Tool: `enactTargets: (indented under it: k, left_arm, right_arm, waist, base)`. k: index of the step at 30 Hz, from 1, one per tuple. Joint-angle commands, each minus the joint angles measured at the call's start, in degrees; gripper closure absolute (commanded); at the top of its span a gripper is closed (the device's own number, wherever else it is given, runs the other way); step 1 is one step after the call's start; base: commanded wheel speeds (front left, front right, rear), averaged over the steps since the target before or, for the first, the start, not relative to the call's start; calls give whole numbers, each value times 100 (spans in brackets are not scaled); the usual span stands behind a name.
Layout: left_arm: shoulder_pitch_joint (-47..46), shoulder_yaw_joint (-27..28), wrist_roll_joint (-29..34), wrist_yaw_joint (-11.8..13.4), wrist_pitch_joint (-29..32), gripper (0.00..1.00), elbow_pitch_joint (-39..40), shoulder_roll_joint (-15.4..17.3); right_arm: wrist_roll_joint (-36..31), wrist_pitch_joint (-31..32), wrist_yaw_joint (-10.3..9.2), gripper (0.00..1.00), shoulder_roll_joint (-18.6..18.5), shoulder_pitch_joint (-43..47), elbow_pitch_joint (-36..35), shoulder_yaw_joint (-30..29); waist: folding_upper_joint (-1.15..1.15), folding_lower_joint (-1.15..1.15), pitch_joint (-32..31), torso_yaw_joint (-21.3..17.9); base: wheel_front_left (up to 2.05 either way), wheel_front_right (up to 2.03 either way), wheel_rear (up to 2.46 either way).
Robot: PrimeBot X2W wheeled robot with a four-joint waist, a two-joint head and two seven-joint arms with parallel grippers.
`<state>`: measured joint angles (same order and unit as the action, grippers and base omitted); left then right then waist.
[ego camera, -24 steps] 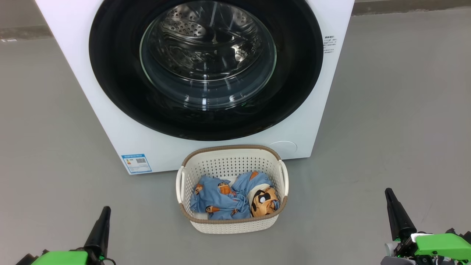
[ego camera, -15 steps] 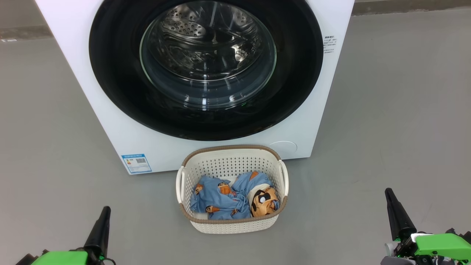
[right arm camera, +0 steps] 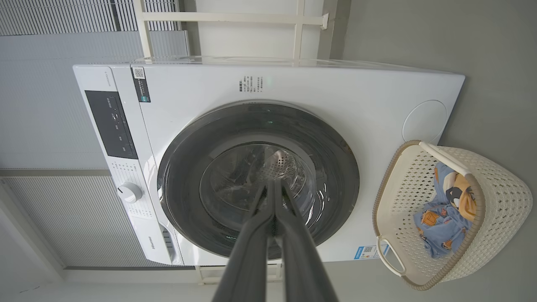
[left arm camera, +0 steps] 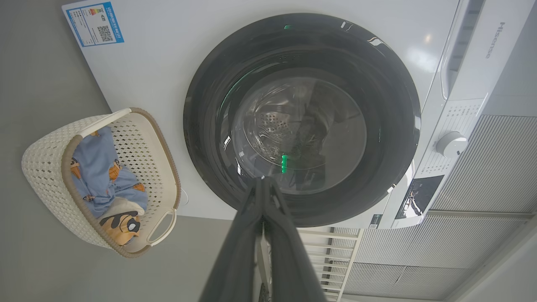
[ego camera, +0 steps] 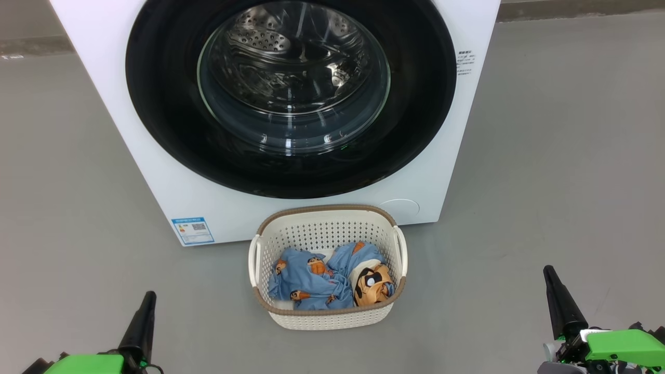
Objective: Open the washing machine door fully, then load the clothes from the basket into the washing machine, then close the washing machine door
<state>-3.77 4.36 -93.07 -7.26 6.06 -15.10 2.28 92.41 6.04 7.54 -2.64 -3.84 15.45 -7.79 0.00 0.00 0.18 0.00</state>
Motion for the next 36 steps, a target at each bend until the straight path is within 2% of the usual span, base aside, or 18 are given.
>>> enactTargets:
  k: [1, 12, 13, 18, 22, 26, 36]
  left_arm:
    - [-241, 205, 81, -23, 33, 100, 106, 72]
    - [-241, 208, 84, -23, 36, 100, 106, 70]
    - [43, -11, -2, 2, -2, 0, -83, -34]
    - [138, -43, 13, 2, -53, 0, -189, -98]
    - [131, -57, 34, 1, -120, 0, -165, -93]
    - [143, -61, 73, 0, -187, 0, -135, -88]
    - [133, -42, 166, -2, -338, 0, -99, -76]
  right_arm:
    - [-26, 46, -5, 100, -27, -235, -143, 126]
    - [-27, 47, -5, 100, -27, -235, -143, 125]
    - [0, -9, 1, 0, 16, 40, 92, 1]
    - [-35, -60, 1, 0, 56, 127, 198, 22]
    - [-91, -127, 1, 0, 54, 123, 158, 45]
    - [-148, -194, 1, 0, 51, 134, 123, 64]
    - [-310, -344, 0, 0, 45, 109, 52, 80]
  waist:
    - [0, 0, 0, 0]
    - [0, 0, 0, 0]
    - [0, 0, 0, 0]
    - [0, 2, 13, -3]
    - [0, 13, -10, -10]
    - [0, 1, -12, -20]
    - [0, 0, -23, -33]
  base:
    - [0, 0, 0]
    - [0, 0, 0]
    - [0, 0, 0]
    - [0, 0, 0]
    - [0, 0, 0]
    - [0, 0, 0]
    - [0, 0, 0]
